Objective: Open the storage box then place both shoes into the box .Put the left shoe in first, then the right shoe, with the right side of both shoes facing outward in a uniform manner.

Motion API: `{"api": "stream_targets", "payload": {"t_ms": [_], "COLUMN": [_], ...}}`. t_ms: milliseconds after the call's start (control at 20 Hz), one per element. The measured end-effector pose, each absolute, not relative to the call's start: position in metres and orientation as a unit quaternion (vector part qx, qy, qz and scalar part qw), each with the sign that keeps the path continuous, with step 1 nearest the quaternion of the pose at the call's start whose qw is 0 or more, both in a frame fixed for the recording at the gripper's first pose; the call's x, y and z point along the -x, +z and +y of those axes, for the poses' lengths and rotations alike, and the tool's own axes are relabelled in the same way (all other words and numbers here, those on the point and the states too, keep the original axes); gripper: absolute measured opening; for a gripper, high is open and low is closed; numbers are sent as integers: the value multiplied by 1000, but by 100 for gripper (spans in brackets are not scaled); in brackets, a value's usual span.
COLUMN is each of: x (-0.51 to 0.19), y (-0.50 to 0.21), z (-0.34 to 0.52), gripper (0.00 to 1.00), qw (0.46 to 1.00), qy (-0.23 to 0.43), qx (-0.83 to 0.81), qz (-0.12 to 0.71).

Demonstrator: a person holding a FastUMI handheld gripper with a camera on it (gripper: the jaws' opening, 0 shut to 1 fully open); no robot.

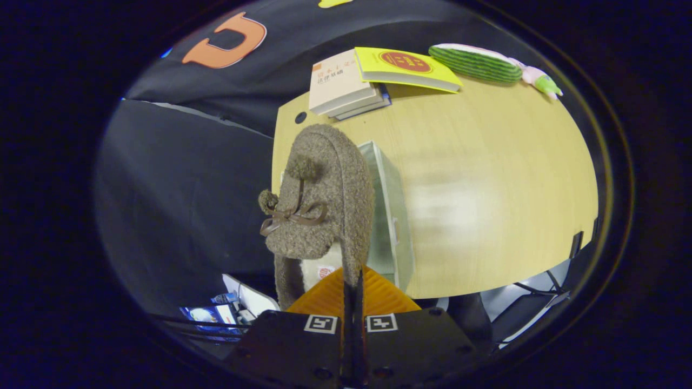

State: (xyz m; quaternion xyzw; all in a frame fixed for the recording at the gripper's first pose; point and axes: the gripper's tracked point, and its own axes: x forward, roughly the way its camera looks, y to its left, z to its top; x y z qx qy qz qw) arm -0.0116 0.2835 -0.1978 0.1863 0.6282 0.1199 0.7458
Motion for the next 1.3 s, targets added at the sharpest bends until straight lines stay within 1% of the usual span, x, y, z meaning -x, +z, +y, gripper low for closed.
{"api": "stream_targets", "payload": {"t_ms": [300,500,700,750,900,1150,1250,1300], "x": [17,14,12,9,6,0,-5,-8], "y": [-231,-244,-246,-245,-240,-215,-198,-189], "z": [287,283,284,286,289,280,276,274], "gripper": [6,6,7,14,24,79,88,88], "qw": [735,738,742,745,749,788,813,824], "qy": [92,76,82,85,97,107,112,112], "qx": [-181,-183,-180,-183,-187,-153,-141,-136], "qz": [647,645,640,636,628,587,554,538]}}
